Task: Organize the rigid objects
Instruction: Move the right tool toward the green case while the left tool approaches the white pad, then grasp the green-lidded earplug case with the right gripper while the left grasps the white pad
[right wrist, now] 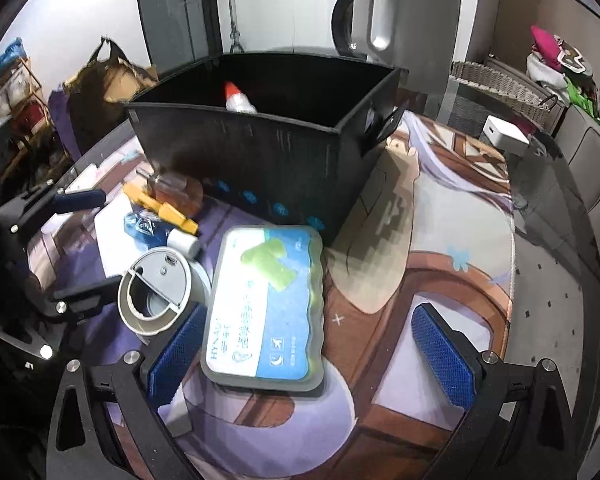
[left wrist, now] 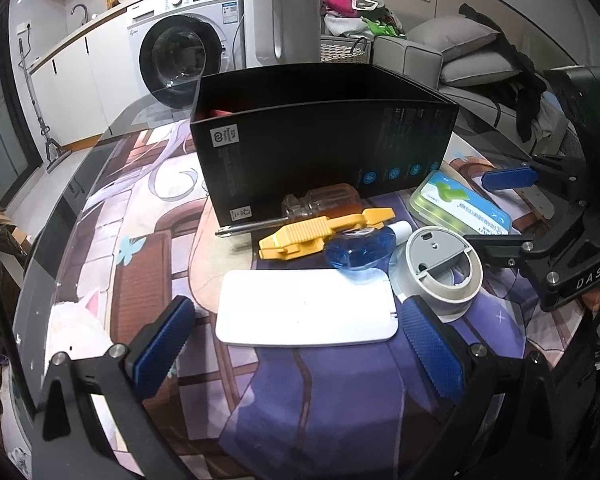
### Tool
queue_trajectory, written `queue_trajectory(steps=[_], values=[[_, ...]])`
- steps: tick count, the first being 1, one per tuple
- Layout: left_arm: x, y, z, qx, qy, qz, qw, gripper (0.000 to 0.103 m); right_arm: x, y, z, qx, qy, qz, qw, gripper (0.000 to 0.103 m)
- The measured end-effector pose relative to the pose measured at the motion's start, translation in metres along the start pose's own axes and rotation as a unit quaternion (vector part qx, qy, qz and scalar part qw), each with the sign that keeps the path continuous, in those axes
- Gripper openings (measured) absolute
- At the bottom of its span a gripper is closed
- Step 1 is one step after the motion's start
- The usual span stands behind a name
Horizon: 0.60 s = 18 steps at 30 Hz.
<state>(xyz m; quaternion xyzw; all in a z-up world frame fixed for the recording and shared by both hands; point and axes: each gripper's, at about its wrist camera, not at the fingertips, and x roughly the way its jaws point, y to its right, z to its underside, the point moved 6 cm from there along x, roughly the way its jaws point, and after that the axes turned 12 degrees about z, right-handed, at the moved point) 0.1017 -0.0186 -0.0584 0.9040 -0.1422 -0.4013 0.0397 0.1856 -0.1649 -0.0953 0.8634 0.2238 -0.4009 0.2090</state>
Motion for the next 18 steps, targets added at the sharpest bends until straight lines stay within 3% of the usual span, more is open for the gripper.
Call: queue_trajectory(steps=[6,8,13,18], values=[[0.0003,-0.0008,-0.0006,-0.001,0.002,-0.003,1.0000,0.103,0.0011,-0.0001,-0.0016,0.003,0.009,-0.002,1.000,0.101],[0.0002,-0.0011,-0.0005,-0.001,0.002,-0.002,1.0000,0.103,-0.0007,-0.0021,-0.0019,-0.002,0.014,-0.008,1.000,0.095],[0.0001,-0.0011,-0.0006,-0.001,0.002,-0.002,1.0000,0.103,-0.0066,-0.0085,-0.0035,-0.020,0.026,-0.016,0.999,0.062],[0.0001,-0.0012,-0.0006,-0.001,0.002,-0.002,1.0000,0.103,-0.0075,-0.0076,-0.0034,-0.019,0.030,-0.022,0.999,0.056]])
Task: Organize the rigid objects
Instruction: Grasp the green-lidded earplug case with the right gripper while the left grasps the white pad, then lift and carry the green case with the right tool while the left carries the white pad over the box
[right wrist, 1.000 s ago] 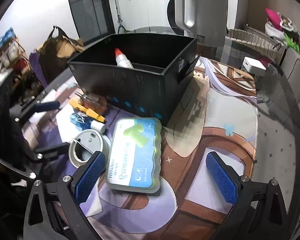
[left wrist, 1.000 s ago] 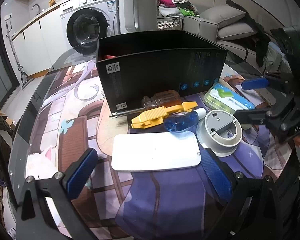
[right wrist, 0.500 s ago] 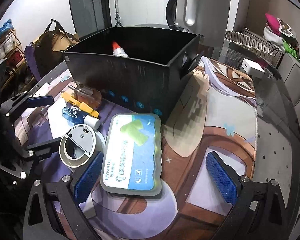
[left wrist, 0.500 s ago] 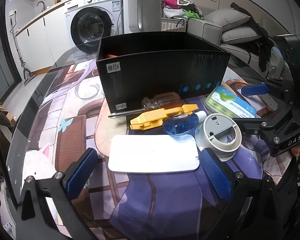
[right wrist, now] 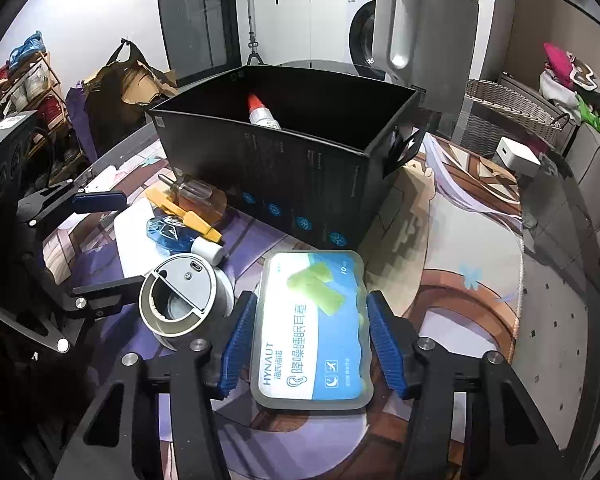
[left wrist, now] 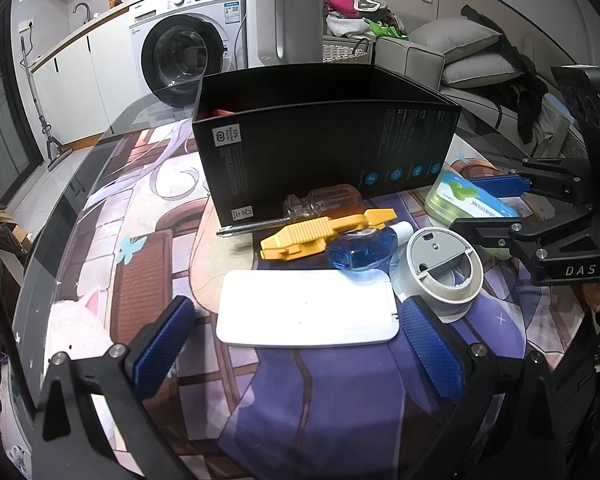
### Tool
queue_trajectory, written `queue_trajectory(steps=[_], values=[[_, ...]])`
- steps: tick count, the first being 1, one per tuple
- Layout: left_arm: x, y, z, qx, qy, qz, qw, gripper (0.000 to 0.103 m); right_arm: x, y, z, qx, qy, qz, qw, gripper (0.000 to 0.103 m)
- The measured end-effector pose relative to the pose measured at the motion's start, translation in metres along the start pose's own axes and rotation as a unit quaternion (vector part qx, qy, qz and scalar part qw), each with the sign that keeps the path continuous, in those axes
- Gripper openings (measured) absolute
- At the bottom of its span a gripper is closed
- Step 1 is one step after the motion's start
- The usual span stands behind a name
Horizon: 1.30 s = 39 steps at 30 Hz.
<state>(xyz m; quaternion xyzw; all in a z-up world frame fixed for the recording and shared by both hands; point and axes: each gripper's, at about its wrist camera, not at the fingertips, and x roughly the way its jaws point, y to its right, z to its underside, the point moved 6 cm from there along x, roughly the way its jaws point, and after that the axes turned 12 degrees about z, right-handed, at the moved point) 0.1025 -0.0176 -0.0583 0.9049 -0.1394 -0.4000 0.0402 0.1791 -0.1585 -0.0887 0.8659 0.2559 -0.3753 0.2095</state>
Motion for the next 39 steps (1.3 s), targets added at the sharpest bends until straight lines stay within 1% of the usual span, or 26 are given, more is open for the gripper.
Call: queue_trajectory(steps=[7,9,12,13,22,29,39], values=[[-0.001,-0.001,0.000,0.000,0.001,-0.002,1.0000,0.103,-0.001,-0.001,0.001,-0.001,0.004,0.001,1.000,0.056],[-0.001,-0.002,0.000,-0.003,0.005,-0.004,1.0000,0.101,-0.002,-0.001,0.001,0.000,0.004,0.000,1.000,0.056],[-0.002,0.000,-0.001,0.002,0.011,-0.001,0.9999,0.091,-0.002,0.000,0.001,0.001,0.004,0.000,1.000,0.056],[-0.003,0.001,-0.001,0.004,0.014,0.000,0.9999,0.086,-0.003,0.000,0.001,0.002,0.004,0.001,1.000,0.056],[-0.009,0.003,-0.004,0.014,0.029,-0.012,0.9994,0.086,-0.006,0.003,-0.002,0.004,0.009,-0.002,1.000,0.056],[-0.021,0.002,-0.011,0.007,0.051,-0.011,0.9986,0.086,-0.015,0.007,-0.007,0.011,0.023,-0.004,1.000,0.056],[-0.039,-0.001,-0.019,0.005,0.081,-0.022,0.9965,0.086,-0.029,0.011,-0.013,0.024,0.045,-0.005,0.999,0.056]])
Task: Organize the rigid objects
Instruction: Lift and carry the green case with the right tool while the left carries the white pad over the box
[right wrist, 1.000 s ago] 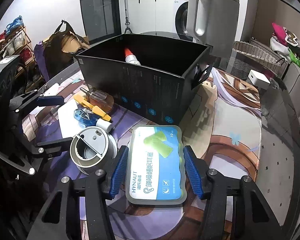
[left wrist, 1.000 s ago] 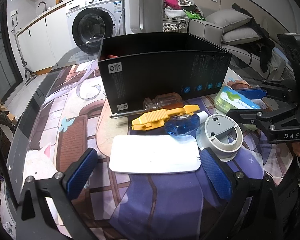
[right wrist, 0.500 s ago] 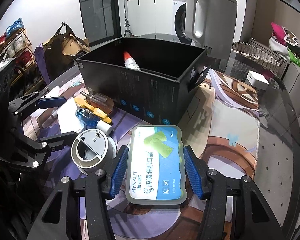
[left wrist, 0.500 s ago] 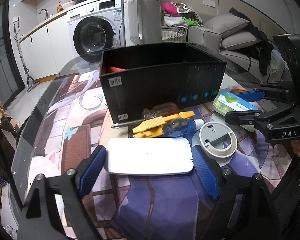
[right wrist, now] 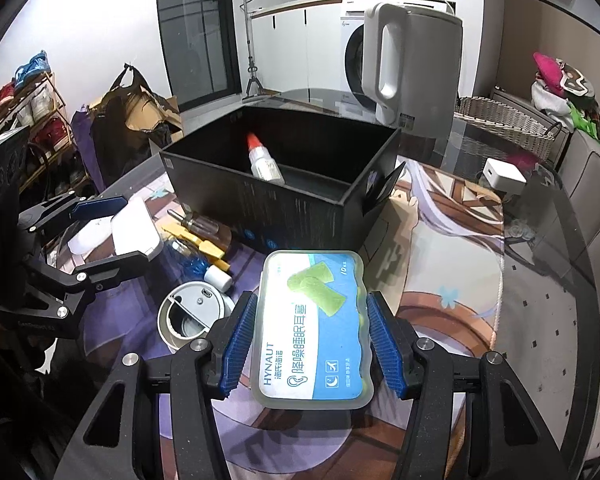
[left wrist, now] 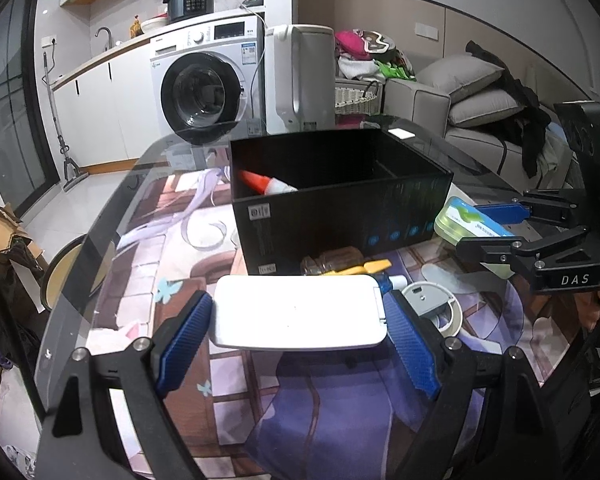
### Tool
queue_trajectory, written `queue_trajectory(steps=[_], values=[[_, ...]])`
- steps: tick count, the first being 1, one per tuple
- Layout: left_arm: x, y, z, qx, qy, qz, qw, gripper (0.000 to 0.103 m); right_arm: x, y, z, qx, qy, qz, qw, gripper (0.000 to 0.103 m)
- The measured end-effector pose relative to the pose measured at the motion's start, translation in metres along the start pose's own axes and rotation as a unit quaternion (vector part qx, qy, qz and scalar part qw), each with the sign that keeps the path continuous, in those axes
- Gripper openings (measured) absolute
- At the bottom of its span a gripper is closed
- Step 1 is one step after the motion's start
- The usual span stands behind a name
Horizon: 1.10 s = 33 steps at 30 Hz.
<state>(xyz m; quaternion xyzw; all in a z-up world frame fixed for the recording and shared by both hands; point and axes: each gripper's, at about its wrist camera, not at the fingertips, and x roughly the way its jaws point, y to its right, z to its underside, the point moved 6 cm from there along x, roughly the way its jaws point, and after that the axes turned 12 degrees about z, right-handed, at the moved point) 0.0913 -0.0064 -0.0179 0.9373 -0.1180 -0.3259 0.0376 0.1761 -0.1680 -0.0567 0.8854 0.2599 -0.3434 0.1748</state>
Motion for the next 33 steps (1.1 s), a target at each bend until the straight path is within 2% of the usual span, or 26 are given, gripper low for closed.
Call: queue_trajectory(steps=[12,33], values=[[-0.015,-0.001,-0.010,-0.002,0.028,-0.011,0.9996,0.086,-0.014,0.002,-0.008,0.011,0.027,-0.005,1.000,0.056],[-0.027,0.002,-0.036,0.001,0.064,-0.006,0.9979,0.086,-0.033,0.004,-0.026,0.024,0.069,-0.014,0.997,0.056]])
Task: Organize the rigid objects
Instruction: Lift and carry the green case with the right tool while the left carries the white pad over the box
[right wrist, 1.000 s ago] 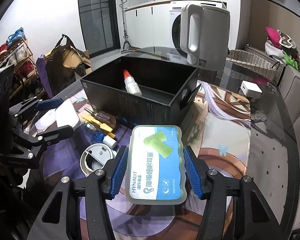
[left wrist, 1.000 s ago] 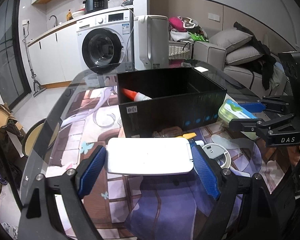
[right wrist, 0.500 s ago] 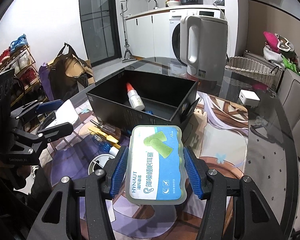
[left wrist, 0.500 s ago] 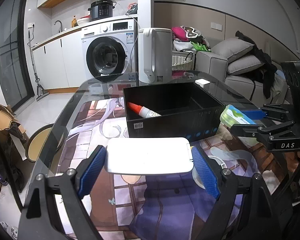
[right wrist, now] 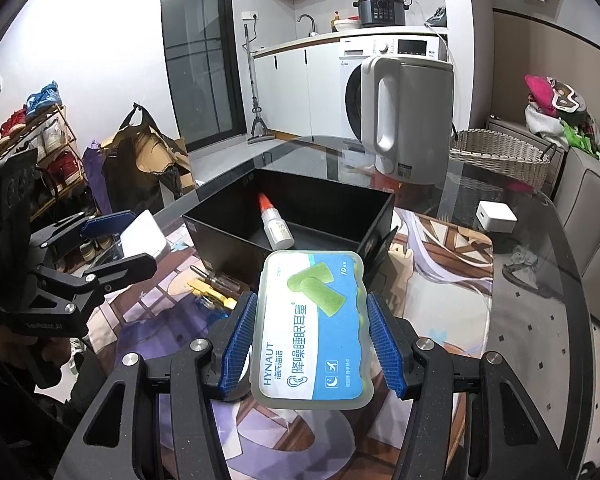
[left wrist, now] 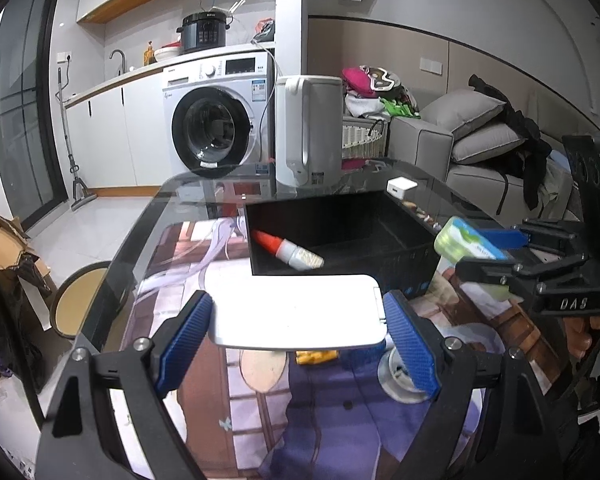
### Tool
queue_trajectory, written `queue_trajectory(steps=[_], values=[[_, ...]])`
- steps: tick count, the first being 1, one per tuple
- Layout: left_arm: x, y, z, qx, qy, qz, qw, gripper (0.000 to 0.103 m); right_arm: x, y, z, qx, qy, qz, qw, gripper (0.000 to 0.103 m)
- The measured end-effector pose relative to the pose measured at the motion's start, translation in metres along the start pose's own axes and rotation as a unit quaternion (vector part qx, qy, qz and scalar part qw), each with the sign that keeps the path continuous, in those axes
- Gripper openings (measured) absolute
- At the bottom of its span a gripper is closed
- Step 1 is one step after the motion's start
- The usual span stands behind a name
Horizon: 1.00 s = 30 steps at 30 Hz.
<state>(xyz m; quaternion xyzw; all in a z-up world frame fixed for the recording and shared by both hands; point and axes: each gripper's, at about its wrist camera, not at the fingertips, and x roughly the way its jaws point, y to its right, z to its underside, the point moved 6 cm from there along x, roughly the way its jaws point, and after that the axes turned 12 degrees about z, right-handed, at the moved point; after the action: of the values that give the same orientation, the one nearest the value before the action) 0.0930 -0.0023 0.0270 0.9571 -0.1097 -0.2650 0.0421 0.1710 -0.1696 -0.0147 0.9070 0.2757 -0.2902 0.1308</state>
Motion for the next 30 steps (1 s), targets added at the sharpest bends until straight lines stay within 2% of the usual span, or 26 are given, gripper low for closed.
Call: queue_trajectory(steps=[14,30], values=[[0.018,-0.003,-0.033,0.014,0.015,-0.011,0.9997,0.086,0.005,-0.012,-0.030,-0.022,0.023,0.001,1.000,0.056],[0.042,-0.007,-0.054,0.017,0.018,-0.019,0.9995,0.086,0.022,0.002,-0.057,-0.016,0.030,0.006,0.999,0.056]])
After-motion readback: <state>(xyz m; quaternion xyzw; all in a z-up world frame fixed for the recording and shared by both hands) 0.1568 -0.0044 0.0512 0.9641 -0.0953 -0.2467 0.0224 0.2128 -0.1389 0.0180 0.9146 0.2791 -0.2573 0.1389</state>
